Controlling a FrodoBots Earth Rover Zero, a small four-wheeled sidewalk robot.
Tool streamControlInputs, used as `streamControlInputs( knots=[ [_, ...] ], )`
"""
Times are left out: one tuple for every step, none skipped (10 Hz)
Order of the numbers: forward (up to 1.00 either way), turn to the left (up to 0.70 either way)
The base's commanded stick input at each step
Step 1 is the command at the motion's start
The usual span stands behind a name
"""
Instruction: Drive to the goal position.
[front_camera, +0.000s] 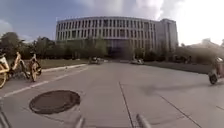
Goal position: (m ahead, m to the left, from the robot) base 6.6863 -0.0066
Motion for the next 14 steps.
streamControlInputs(
  knots=[
    [1.0,0.0],
    [1.0,0.0],
    [1.0,0.0],
    [1.0,0.0],
    [1.0,0.0],
    [1.0,0.0],
    [1.0,0.0],
    [1.0,0.0],
    [1.0,0.0],
    [1.0,0.0],
    [1.0,0.0],
    [1.0,0.0],
    [1.0,0.0],
    [1.0,0.0]
  ],
)
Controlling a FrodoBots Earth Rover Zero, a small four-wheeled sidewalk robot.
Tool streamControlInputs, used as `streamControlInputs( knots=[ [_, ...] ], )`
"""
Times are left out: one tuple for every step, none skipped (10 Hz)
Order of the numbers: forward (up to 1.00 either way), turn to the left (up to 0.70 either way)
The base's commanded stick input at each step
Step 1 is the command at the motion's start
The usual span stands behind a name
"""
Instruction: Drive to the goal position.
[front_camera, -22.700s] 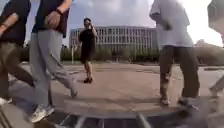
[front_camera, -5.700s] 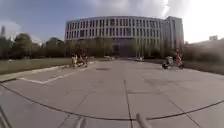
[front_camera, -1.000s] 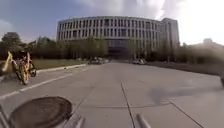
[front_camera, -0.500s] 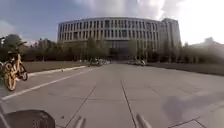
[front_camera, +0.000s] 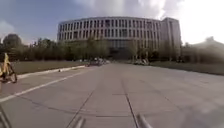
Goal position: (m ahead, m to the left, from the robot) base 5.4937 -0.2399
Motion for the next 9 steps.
streamControlInputs(
  knots=[
    [1.0,0.0],
    [1.0,0.0],
    [1.0,0.0],
    [1.0,0.0],
    [1.0,0.0],
    [1.0,0.0],
    [1.0,0.0],
    [1.0,0.0],
    [1.0,0.0]
  ],
)
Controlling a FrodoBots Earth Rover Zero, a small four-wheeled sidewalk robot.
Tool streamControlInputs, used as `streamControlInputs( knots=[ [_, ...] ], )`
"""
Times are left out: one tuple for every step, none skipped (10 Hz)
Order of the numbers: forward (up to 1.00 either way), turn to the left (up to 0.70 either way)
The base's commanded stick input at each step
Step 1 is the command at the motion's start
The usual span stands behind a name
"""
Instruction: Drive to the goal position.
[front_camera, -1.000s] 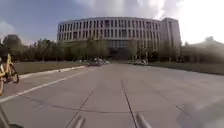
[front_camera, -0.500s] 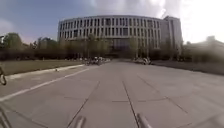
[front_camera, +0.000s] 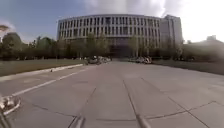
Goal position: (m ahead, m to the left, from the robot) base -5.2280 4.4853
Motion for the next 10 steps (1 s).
streamControlInputs(
  knots=[
    [1.0,0.0],
    [1.0,0.0],
    [1.0,0.0],
    [1.0,0.0],
    [1.0,0.0],
    [1.0,0.0],
    [1.0,0.0],
    [1.0,0.0],
    [1.0,0.0],
    [1.0,0.0]
  ],
)
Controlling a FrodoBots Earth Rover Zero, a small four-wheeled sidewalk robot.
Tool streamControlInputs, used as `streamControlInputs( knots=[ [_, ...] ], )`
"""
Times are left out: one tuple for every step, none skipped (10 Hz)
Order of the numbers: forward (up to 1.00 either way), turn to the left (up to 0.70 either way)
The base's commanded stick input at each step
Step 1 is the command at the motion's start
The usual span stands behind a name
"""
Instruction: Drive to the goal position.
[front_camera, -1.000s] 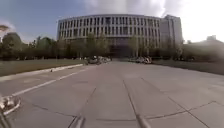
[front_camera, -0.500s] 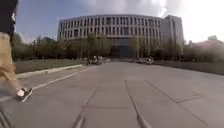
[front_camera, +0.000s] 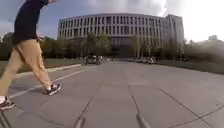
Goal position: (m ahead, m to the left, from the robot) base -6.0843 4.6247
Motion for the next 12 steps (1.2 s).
streamControlInputs(
  knots=[
    [1.0,0.0],
    [1.0,-0.08],
    [1.0,-0.27],
    [1.0,-0.1],
    [1.0,0.0],
    [1.0,0.0],
    [1.0,0.0],
    [1.0,0.0],
    [1.0,0.0],
    [1.0,0.0],
    [1.0,0.0],
    [1.0,0.0]
  ],
)
